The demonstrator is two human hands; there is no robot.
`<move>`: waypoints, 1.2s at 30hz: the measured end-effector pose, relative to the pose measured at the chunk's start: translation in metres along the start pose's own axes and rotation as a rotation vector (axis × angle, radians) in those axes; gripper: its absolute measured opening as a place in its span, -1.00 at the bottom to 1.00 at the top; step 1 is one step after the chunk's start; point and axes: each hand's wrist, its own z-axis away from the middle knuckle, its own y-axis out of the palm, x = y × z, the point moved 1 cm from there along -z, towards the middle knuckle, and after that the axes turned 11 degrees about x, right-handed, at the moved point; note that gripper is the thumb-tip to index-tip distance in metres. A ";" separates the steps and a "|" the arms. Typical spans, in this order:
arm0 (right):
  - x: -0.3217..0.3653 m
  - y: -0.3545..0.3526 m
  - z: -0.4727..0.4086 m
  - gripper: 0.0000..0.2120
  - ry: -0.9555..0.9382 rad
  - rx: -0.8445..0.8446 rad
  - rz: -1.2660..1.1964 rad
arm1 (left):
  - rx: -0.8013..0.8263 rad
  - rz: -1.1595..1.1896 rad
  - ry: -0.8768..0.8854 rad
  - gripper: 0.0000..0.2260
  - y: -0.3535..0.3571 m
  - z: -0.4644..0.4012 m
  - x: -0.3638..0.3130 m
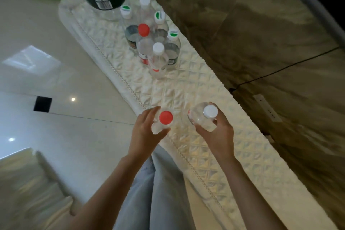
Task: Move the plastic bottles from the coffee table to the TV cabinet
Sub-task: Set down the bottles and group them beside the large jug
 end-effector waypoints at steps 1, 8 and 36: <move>0.002 0.000 -0.011 -0.30 -0.005 0.015 0.009 | -0.005 0.003 -0.025 -0.35 0.000 -0.007 0.001; 0.018 0.001 -0.081 -0.31 -0.104 0.106 0.088 | -0.083 -0.019 -0.091 -0.36 -0.001 -0.061 -0.005; 0.007 -0.007 -0.208 -0.18 -0.395 0.468 0.189 | -0.195 0.046 -0.198 -0.34 0.027 -0.136 -0.014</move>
